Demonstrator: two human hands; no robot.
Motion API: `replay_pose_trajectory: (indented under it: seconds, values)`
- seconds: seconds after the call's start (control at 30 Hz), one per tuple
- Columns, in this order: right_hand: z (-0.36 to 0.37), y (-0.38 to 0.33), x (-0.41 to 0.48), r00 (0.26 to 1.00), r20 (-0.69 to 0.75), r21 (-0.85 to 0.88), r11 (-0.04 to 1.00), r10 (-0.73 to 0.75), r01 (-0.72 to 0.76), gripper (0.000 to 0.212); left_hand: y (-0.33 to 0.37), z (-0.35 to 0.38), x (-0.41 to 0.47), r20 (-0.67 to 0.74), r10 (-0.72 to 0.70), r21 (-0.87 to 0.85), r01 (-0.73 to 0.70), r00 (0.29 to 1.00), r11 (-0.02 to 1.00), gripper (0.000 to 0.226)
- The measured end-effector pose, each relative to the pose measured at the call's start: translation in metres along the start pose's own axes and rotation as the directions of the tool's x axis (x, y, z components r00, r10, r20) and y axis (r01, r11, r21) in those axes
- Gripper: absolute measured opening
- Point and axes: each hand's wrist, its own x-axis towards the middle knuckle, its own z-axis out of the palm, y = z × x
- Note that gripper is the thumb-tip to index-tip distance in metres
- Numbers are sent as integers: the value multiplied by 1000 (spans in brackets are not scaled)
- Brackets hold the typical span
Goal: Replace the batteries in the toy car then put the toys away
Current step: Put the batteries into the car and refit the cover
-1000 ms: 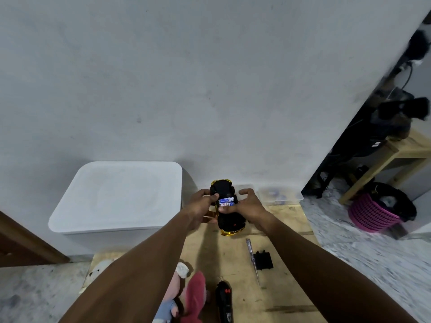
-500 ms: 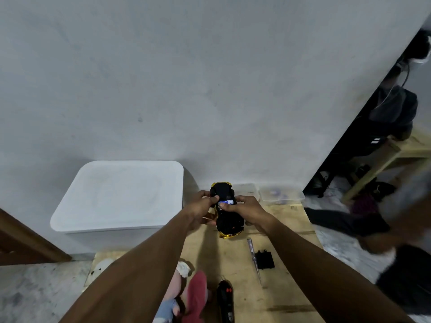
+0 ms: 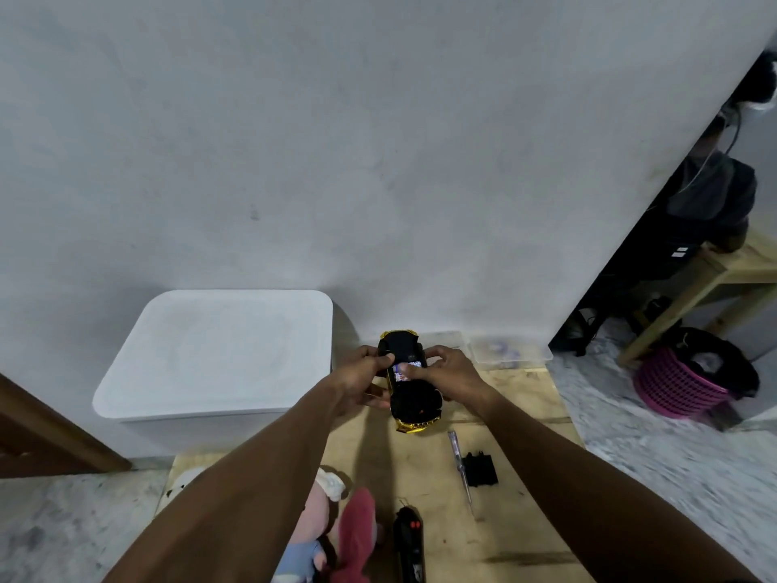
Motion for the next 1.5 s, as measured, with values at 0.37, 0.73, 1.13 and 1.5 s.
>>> replay_pose_trajectory:
  seconds: [0.37,0.73,1.13,1.5]
  values:
    - [-11,-17,-5,931,-305,132,959,-200,249,46,5,13,5,-63,4,-75,-8,998,997,22]
    - [18,5,-17,815,-414,-98,910,-406,403,27,3,17,4,-63,-5,-134,-4,998,991,28]
    - [24,16,-20,846,-489,-8,971,-211,238,21,-5,14,6,-84,18,-172,-32,996,985,33]
    - [25,18,-8,926,-340,110,971,-165,213,20,-12,12,9,-161,37,-181,-67,986,981,29]
